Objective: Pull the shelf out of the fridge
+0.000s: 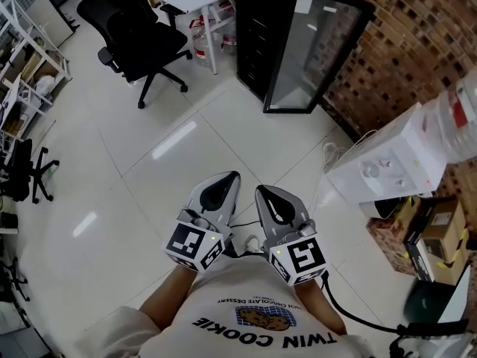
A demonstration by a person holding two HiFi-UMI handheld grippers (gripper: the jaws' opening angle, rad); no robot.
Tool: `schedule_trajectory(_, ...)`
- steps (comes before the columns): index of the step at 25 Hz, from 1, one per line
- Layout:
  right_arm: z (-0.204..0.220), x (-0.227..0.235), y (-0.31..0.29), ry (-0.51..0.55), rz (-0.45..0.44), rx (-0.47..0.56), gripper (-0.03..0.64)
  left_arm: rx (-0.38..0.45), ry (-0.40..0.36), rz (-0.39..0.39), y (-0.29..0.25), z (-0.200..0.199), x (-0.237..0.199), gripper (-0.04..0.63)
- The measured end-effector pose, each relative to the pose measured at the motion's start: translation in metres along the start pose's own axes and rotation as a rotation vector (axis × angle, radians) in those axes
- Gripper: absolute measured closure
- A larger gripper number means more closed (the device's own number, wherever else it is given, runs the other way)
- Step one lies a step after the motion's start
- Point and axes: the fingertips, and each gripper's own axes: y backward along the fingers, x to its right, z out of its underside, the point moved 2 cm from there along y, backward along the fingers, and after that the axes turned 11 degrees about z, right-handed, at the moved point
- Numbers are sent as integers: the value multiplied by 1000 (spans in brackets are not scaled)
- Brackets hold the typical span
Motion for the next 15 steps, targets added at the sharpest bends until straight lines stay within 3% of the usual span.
schedule_trajectory(7, -2, 13, -69, 45, 75, -45, 612, 0, 31, 102, -45, 6, -65, 595)
schedule_trajectory(15, -41, 5, -186, 78, 126, -44, 612, 6, 44, 172, -73, -29, -179, 595)
